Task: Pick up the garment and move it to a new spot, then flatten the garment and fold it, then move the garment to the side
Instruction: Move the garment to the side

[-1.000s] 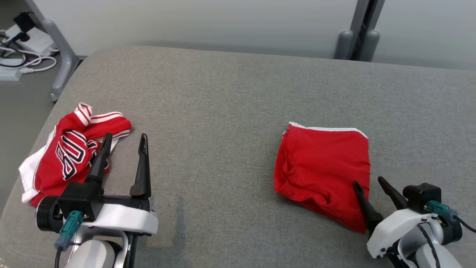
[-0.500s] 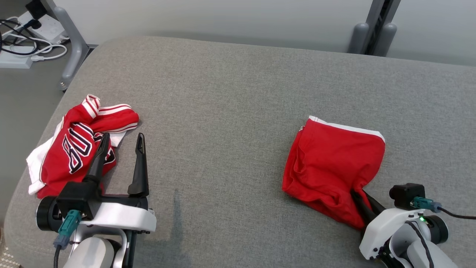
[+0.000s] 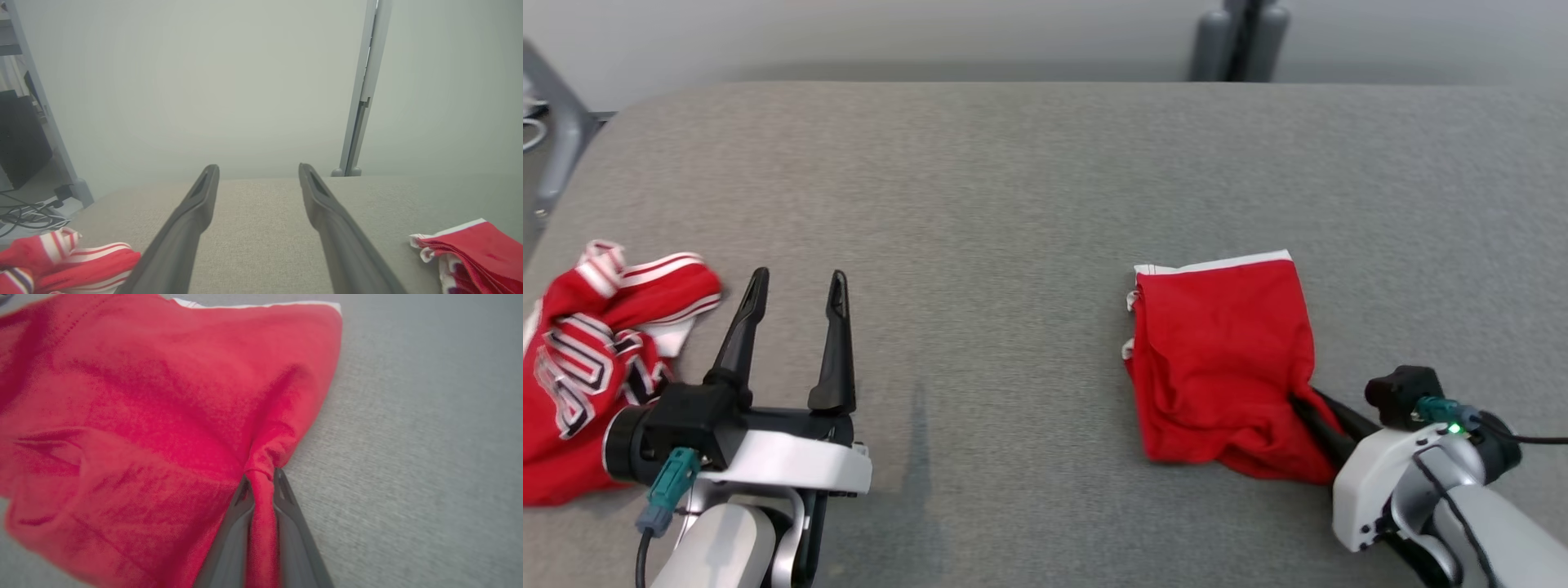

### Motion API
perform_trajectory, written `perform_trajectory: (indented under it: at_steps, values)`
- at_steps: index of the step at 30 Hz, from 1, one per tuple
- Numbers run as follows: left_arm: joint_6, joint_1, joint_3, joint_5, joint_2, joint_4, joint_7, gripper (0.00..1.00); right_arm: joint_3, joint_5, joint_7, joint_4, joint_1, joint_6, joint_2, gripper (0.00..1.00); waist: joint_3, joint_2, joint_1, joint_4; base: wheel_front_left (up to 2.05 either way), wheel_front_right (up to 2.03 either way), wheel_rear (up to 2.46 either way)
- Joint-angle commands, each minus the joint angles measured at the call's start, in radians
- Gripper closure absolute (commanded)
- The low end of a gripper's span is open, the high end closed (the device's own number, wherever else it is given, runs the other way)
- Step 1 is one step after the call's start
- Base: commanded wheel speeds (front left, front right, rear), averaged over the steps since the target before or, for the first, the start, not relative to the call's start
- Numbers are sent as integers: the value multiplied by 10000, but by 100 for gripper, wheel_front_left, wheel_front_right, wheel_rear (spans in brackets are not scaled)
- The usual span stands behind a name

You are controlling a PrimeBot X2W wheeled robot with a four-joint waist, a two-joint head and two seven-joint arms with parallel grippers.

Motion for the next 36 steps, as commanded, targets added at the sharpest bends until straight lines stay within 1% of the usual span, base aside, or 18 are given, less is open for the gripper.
perform_trajectory:
  at_steps: [1,5,8,14,17,18,19,21,24,28,31,36]
  values:
    - [-56,-276,-15,36,1,-33,-14,0,106,2,56,81,-105,-59,-364,100,358,0,0,-556,0,0,0]
    - [-74,-507,-74,125,-16,-82,-19,0,805,-114,3,-27,-717,-59,-1002,100,792,0,0,-1413,0,0,0]
    - [-148,-770,-154,234,75,-137,48,0,1421,-58,-216,-67,-1317,-57,-1304,100,1140,0,0,-2084,0,0,0]
    - [-218,-1410,-234,529,380,-430,347,0,2806,-341,-979,150,-2871,-54,-1892,100,1861,0,0,-3289,0,0,0]
    - [-269,-1748,-313,665,565,-657,586,0,3197,-552,-1571,529,-3710,-51,-2218,100,2221,0,0,-3753,0,0,0]
    - [-269,-1748,-313,665,565,-657,586,0,3197,-552,-1571,529,-3710,-51,-2218,100,2221,0,0,-3753,0,0,0]
    - [-278,-1845,-338,744,625,-741,670,0,3292,-633,-1723,682,-3954,-48,-2309,100,2339,0,0,-3900,0,0,0]
    - [-307,-2125,-450,916,753,-1032,951,0,3244,-950,-2106,1238,-4708,-45,-2606,100,2672,0,0,-4243,0,0,0]
    - [-311,-2320,-521,1039,846,-1238,1152,0,3021,-1121,-2271,1569,-5140,-45,-2761,100,2908,0,0,-4408,0,0,0]
    - [-345,-2638,-647,1204,968,-1540,1500,0,2447,-1707,-2394,2110,-5694,-45,-2967,100,3310,0,0,-4622,0,0,0]
    - [-422,-2863,-745,1310,1084,-1743,1741,0,1906,-2162,-2403,2185,-5791,-45,-2936,100,3651,0,0,-4709,0,0,0]
    - [-438,-3051,-851,1390,1142,-1872,1929,0,1408,-2442,-2406,2777,-5565,-45,-2716,100,3891,0,0,-4668,0,0,0]
